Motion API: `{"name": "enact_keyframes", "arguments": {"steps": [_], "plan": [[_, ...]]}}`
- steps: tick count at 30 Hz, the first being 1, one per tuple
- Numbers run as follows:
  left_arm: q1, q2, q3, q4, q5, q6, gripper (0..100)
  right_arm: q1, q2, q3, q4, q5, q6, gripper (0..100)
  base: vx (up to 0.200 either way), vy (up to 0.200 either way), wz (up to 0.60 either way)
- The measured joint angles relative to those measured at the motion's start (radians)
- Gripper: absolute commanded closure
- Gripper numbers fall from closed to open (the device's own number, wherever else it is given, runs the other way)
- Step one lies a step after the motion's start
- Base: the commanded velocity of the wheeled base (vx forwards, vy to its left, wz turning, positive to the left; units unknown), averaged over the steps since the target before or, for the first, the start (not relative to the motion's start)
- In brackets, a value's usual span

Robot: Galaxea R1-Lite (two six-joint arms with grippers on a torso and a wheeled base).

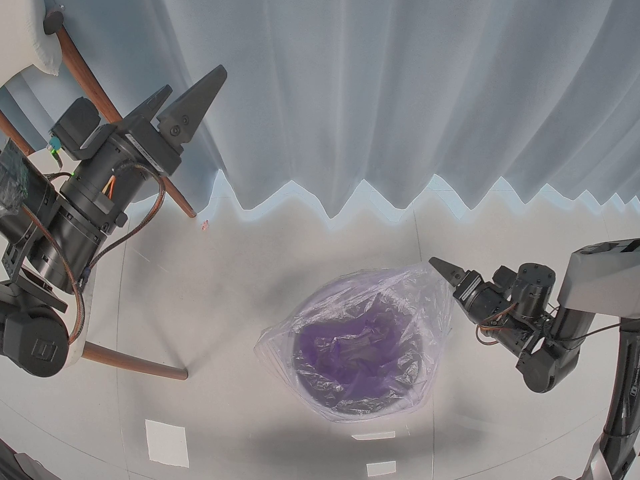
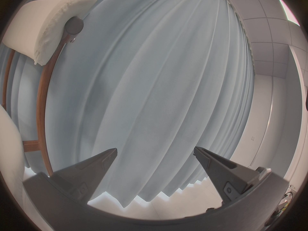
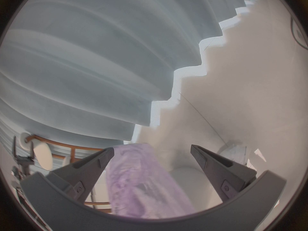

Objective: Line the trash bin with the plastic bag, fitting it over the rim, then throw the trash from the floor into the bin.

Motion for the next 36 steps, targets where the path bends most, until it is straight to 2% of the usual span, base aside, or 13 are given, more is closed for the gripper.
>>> {"name": "enact_keyframes", "arguments": {"steps": [6,10,14,18,23,26,29,31,36], "plan": [[-0.012,0.008,0.063,0.052,-0.009,0.003,0,-0.016,-0.196,0.164,0.001,0.037,0.036,0,0.000,0.000,0.00],[-0.024,0.018,0.132,0.080,-0.030,0.011,0,-0.033,-0.294,0.247,0.075,0.067,0.032,0,0.000,0.000,0.00],[-0.033,0.039,0.220,0.081,-0.070,0.092,0,-0.056,-0.345,0.271,0.073,0.079,0.026,0,0.000,0.000,0.00],[-0.027,0.086,0.277,0.051,-0.163,0.174,0,-0.071,-0.383,0.279,0.034,0.085,0.019,0,0.000,0.000,0.00],[-0.009,0.209,0.246,-0.031,-0.268,0.296,0,-0.077,-0.431,0.283,0.020,0.089,0.015,0,0.000,0.000,0.00],[-0.003,0.303,0.198,-0.087,-0.365,0.393,0,-0.076,-0.460,0.285,0.016,0.093,0.013,0,0.000,0.000,0.00],[0.000,0.375,0.161,-0.130,-0.423,0.448,0,-0.071,-0.483,0.287,0.012,0.098,0.012,0,0.000,0.000,0.00],[0.001,0.414,0.136,-0.147,-0.424,0.455,0,-0.065,-0.494,0.290,0.011,0.100,0.011,0,0.000,0.000,0.00],[0.007,0.467,0.075,-0.155,-0.370,0.423,0,-0.038,-0.522,0.296,0.010,0.102,0.010,0,0.000,0.000,0.00]]}}
